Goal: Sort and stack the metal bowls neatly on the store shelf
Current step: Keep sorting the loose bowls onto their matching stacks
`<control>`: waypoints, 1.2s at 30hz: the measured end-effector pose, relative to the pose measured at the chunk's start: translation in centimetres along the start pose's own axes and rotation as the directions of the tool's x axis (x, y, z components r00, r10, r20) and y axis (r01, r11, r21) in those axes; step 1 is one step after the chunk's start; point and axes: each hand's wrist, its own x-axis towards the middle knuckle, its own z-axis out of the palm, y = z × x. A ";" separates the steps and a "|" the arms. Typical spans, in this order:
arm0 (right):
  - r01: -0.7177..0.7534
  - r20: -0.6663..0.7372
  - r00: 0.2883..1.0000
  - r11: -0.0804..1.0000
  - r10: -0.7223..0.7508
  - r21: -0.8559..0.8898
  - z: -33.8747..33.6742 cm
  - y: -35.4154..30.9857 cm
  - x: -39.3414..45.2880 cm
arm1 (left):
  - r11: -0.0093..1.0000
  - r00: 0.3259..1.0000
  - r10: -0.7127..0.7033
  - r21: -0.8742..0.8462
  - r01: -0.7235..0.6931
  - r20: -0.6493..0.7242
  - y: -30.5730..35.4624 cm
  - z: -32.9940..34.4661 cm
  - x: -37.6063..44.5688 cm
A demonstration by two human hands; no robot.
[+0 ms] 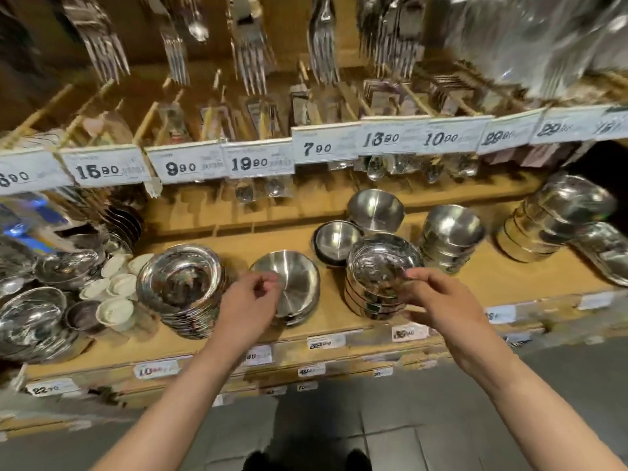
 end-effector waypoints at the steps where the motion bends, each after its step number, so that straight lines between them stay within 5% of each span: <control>1: 0.006 -0.002 1.000 1.000 -0.006 0.008 -0.9 -0.3 0.7 | 1.000 1.000 -0.006 -0.008 0.006 0.004 0.6 0.8 0.2; 10: -0.017 -0.010 1.000 0.999 0.018 0.031 -3.3 -2.5 8.3 | 0.988 0.998 0.040 0.148 -0.047 0.050 4.5 6.1 9.1; 19: 0.028 0.006 1.000 0.999 -0.028 0.022 -2.2 -3.9 11.7 | 0.812 0.969 -0.015 0.569 -0.132 0.246 2.9 11.7 21.0; 25: 0.003 -0.030 1.000 0.996 0.000 0.087 -1.4 -4.5 13.0 | 0.739 0.965 -0.067 0.662 -0.122 0.252 1.5 13.5 23.5; 31: -0.059 -0.019 0.998 0.992 0.062 0.113 -1.6 -5.5 14.2 | 0.805 0.933 -0.222 0.594 0.012 0.282 2.4 12.1 24.3; 36: -0.099 0.081 0.992 0.993 0.094 0.070 -0.4 -6.8 15.9 | 0.865 0.967 -0.152 0.500 0.030 0.206 4.7 9.0 22.7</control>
